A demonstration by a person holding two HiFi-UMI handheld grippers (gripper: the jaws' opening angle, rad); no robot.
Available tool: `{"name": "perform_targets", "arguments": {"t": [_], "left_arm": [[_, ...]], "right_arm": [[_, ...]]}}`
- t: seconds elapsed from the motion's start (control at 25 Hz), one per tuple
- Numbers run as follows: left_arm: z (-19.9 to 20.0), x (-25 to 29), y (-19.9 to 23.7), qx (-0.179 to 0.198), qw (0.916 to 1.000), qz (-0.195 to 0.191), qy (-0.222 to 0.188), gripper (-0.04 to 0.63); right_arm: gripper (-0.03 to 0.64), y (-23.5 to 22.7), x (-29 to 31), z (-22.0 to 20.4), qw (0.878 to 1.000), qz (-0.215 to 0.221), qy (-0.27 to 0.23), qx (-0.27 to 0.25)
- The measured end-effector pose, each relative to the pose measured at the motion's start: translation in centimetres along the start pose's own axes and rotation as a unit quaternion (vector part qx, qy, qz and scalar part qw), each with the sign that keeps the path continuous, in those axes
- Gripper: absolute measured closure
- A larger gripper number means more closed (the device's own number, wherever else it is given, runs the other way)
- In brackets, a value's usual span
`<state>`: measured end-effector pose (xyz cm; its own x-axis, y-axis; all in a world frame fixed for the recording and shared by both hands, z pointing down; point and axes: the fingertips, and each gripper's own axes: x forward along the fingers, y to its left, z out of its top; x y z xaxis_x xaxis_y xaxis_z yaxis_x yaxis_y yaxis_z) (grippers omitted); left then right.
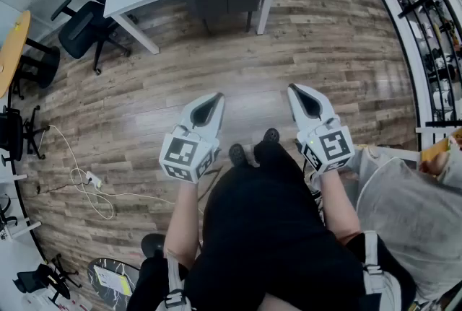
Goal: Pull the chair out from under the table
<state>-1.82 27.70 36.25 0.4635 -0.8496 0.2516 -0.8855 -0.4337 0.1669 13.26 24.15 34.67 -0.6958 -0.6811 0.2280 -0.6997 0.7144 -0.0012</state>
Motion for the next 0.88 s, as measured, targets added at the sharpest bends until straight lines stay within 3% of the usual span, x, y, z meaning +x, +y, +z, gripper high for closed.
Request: {"name": "perform_targets", "arguments": {"t": [0.64, 0.88], "left_arm": [[-1.4, -0.7, 1.3, 0.000, 0.9999, 0.013, 0.011, 0.586], [-2.7, 1.6, 1.5, 0.004, 0.9990, 0.012, 0.043, 0.586]], "right_arm": [[0.614, 1.0, 0.4, -0.9, 0.999, -0.027, 0.018, -0.013], [0.615, -0.2, 1.3, -1.7, 0.995, -0.035, 0.038, -0.087]]}}
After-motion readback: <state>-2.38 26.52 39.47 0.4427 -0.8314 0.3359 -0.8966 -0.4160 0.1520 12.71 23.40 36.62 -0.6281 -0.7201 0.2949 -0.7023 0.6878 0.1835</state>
